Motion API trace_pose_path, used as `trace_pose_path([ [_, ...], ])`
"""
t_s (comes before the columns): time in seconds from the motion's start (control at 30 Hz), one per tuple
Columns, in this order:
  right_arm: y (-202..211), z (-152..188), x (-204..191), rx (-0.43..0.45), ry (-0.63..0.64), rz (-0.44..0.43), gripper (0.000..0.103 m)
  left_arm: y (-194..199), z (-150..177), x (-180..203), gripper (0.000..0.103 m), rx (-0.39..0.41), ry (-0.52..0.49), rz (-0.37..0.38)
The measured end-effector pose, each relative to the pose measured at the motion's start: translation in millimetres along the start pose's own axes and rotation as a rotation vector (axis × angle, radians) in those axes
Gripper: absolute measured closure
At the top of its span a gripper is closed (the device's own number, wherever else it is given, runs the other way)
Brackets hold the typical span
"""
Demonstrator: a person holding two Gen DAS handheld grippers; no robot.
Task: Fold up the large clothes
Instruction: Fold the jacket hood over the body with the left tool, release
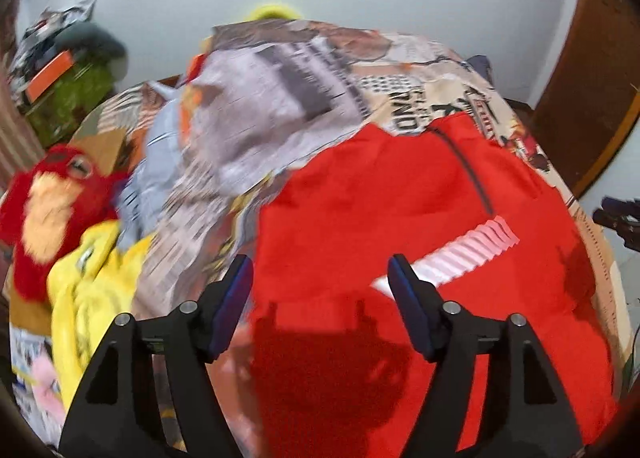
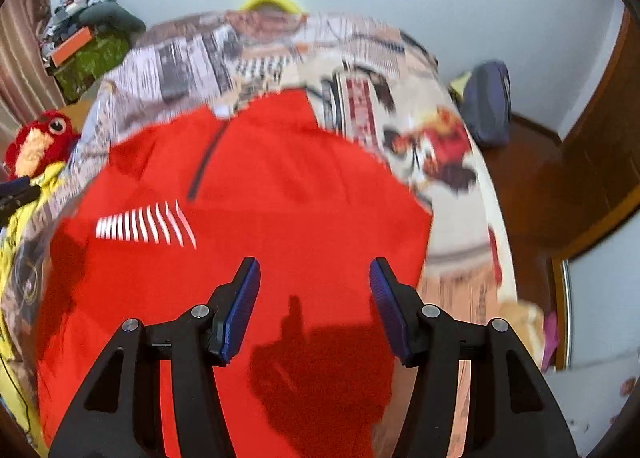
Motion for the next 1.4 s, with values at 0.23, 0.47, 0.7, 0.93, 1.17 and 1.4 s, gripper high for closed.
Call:
trace_pose_path([
  [0.23,-31,-51,-5,0.06,-0.025,-0.049,0.048,-56,-45,14,0.033,-0.01,0.013,0.054],
  [0.47,-87,-80,-10,0.012,-0.061,-0.101,0.047,-116,-84,5,0.033,-0.024,0.106,0.134],
  [0.7,-139,-100,-6,-0.048,-0.145,-0.176,0.047,-175,-106,1,0.033,-0.04,0.16,0.182],
  [0.93,-185,-103,-16,-0.114,-0.158,-0.216,0.047,-214,-105,-5,0.033,-0.043,0.241,0.243],
  [1.17,-186,-97,-25,-0.111,-0.184,-0.308,0.061,-238,-89,-5,0.021,-0.095,0.299,0.269],
  [1.4,-155,-92,-36,-0.065,-0.129,-0.284,0.094,-211,-87,10,0.082,-0.067,0.202,0.199],
])
Point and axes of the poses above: each gripper's, at about its wrist camera, not at the fingertips, and y roughly against the way its jaws point, x to its right, z to its underside, the point moved 10 cm from there along -y, roughly the way its jaws point, and after that the axes turned 9 degrees about z, right-handed, at the moved point
